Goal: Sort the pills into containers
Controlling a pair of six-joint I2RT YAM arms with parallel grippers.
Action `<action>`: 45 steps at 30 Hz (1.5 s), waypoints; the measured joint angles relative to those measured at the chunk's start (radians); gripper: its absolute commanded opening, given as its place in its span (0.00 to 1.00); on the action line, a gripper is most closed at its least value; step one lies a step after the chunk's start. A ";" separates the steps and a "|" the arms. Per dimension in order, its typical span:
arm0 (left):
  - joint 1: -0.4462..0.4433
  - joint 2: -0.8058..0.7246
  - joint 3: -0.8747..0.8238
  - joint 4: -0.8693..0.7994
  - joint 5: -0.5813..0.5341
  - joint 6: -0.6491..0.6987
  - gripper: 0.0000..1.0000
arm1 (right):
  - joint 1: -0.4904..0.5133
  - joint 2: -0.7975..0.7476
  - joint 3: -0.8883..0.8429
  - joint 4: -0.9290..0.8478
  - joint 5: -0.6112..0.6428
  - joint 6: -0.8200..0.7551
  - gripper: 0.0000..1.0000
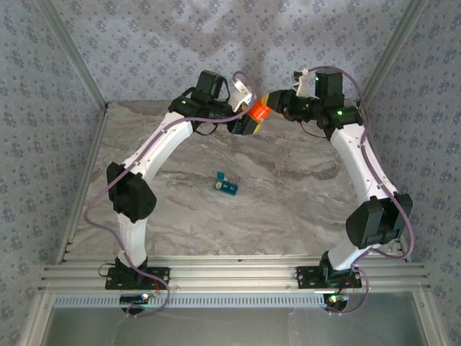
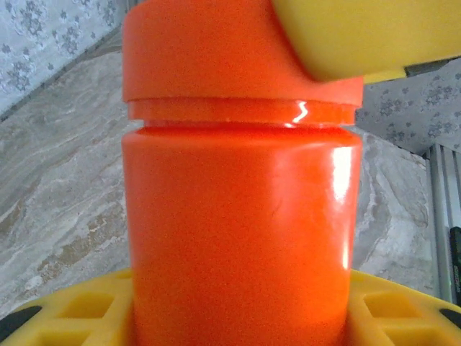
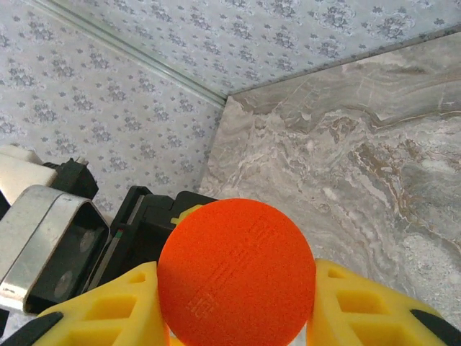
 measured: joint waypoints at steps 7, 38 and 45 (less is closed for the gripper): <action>-0.011 0.000 0.000 0.073 0.027 -0.008 0.00 | -0.061 -0.016 0.006 -0.003 -0.069 0.024 0.74; 0.005 0.002 0.023 0.158 0.251 -0.124 0.00 | -0.015 -0.050 0.031 0.075 -0.050 -0.056 0.52; 0.009 0.003 0.023 0.156 0.251 -0.135 0.00 | -0.005 -0.042 0.044 0.073 -0.037 -0.057 0.31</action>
